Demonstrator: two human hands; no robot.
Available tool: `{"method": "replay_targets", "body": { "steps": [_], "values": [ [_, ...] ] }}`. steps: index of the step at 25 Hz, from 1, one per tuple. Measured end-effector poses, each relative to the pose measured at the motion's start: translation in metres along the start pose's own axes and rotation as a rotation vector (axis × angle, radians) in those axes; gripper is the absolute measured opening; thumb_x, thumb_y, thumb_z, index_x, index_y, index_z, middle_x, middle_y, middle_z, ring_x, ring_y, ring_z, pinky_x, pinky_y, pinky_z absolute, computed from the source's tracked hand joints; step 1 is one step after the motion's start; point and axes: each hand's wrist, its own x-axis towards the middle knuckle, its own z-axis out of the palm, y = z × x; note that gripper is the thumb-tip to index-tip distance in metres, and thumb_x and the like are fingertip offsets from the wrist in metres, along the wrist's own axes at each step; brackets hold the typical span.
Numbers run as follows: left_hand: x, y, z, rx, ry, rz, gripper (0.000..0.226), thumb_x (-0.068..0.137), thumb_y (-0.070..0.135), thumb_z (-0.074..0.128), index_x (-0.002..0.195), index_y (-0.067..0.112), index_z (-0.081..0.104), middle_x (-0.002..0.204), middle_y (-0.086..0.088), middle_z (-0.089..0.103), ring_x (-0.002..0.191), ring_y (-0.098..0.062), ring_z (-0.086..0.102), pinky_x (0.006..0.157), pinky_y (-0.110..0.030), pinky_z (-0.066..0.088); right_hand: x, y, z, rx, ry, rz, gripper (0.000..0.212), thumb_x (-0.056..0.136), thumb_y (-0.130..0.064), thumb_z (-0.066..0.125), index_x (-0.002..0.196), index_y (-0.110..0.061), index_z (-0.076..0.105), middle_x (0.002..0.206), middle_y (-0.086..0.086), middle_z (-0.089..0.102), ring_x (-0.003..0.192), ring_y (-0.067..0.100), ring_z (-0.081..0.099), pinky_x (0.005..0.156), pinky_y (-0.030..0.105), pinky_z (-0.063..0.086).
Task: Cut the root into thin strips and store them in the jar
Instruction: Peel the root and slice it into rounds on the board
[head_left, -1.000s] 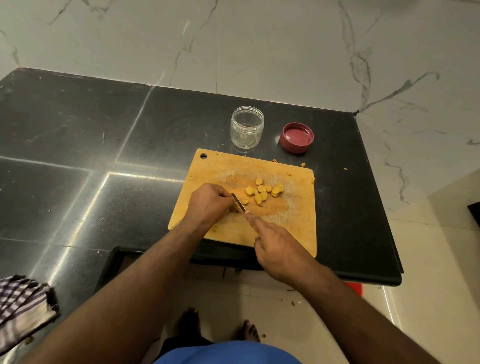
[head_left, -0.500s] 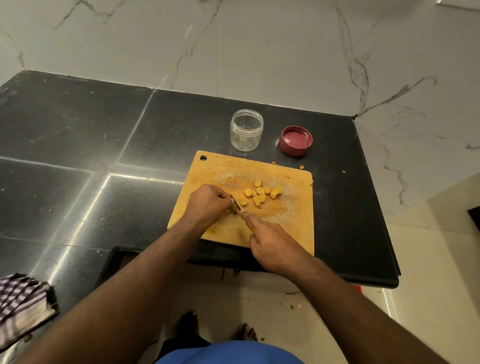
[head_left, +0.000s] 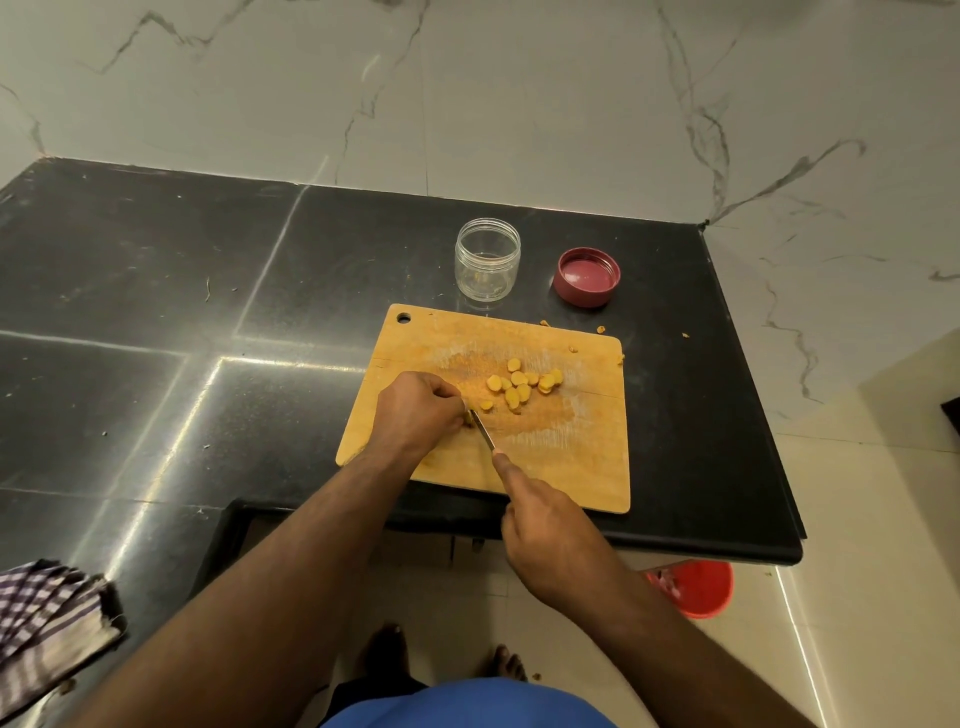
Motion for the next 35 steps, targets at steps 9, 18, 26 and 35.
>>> {"method": "replay_targets", "body": {
  "steps": [9, 18, 26, 35],
  "values": [
    [0.004, -0.004, -0.008, -0.063, -0.106, -0.043, 0.022, 0.086, 0.009, 0.071, 0.096, 0.028, 0.073, 0.09, 0.001, 0.073, 0.083, -0.016, 0.073, 0.081, -0.042, 0.062, 0.004, 0.01, -0.02, 0.222, 0.122, 0.048, 0.057, 0.102, -0.02, 0.041, 0.154, -0.036, 0.027, 0.118, -0.005, 0.058, 0.07, 0.003, 0.051, 0.056, 0.011, 0.036],
    [0.01, -0.011, -0.015, 0.151, -0.185, 0.061, 0.029, 0.09, 0.015, 0.069, 0.117, 0.025, 0.072, 0.103, -0.001, 0.07, 0.09, -0.014, 0.062, 0.063, -0.024, 0.045, 0.002, 0.011, -0.01, 0.177, 0.07, 0.018, 0.057, 0.102, -0.022, 0.041, 0.155, -0.033, 0.024, 0.13, -0.004, 0.054, 0.079, -0.004, 0.046, 0.062, 0.007, 0.031],
    [0.002, -0.009, -0.009, 0.213, -0.14, 0.199, 0.037, 0.094, 0.021, 0.068, 0.13, 0.028, 0.065, 0.105, 0.004, 0.067, 0.091, -0.01, 0.057, 0.062, -0.016, 0.039, 0.006, 0.011, -0.01, 0.217, 0.056, 0.029, 0.056, 0.102, -0.02, 0.041, 0.154, -0.035, 0.028, 0.125, -0.005, 0.057, 0.071, -0.003, 0.048, 0.057, 0.009, 0.036],
    [0.004, -0.005, -0.015, 0.232, -0.068, 0.183, 0.01, 0.091, 0.032, 0.072, 0.091, 0.025, 0.065, 0.09, 0.007, 0.065, 0.082, -0.008, 0.057, 0.059, -0.022, 0.039, 0.0, 0.021, -0.016, 0.316, 0.163, 0.106, 0.056, 0.101, -0.014, 0.045, 0.153, -0.031, 0.034, 0.137, -0.004, 0.054, 0.067, -0.007, 0.056, 0.054, 0.013, 0.041]
  ]
}}
